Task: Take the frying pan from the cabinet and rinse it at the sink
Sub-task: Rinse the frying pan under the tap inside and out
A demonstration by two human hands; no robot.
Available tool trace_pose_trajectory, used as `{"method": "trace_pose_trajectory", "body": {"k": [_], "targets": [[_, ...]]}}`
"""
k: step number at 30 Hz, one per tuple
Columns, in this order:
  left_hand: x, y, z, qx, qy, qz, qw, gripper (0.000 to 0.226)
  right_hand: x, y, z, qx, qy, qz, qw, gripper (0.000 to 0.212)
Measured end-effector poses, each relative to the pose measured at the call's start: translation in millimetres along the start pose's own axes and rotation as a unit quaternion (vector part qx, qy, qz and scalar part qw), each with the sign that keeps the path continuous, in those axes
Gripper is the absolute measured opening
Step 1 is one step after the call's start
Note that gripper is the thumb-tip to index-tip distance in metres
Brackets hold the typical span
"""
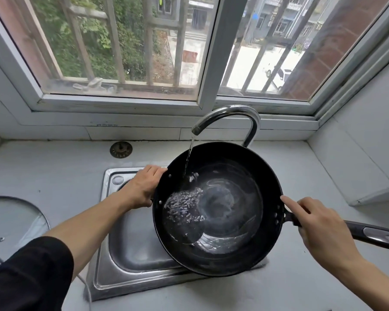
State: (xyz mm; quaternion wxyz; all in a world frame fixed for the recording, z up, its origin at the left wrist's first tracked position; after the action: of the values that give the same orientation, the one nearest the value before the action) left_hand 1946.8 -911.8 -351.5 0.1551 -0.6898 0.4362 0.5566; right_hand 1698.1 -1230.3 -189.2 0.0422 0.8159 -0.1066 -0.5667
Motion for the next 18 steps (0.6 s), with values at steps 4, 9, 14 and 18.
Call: {"method": "trace_pose_trajectory", "body": {"k": [4,9,14,18], "targets": [[-18.2,-4.4,-5.7,0.004,0.026,-0.034,0.999,0.096,8.3,-4.1,-4.5,0.007,0.026,-0.018,0.999,0.086],[-35.2,-8.9,-14.1,0.0,0.058,-0.077,0.995,0.087,12.6,-9.3,-16.7,0.004,0.071,-0.026,0.997,0.081],[-39.9,-20.6,-23.6,-0.028,0.073,-0.11,0.991,0.091,16.4,-10.9,-29.6,0.007,0.111,-0.02,0.994,0.078],[-39.1,-23.5,-28.7,-0.043,0.095,-0.128,0.986,0.088,19.3,-14.3,-36.5,-0.002,0.133,-0.015,0.991,0.078]]}}
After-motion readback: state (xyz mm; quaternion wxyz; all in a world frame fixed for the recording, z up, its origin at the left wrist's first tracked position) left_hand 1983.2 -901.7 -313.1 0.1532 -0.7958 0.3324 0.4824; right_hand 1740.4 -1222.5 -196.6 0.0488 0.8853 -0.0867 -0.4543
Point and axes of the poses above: each hand's wrist, its own z-axis away from the middle knuckle, its own x-axis out of the palm, y = z × x, the point moved 5 cm from there along -z, towards the middle knuckle, and after that the axes turned 14 degrees about y, right-handed, at the moved point
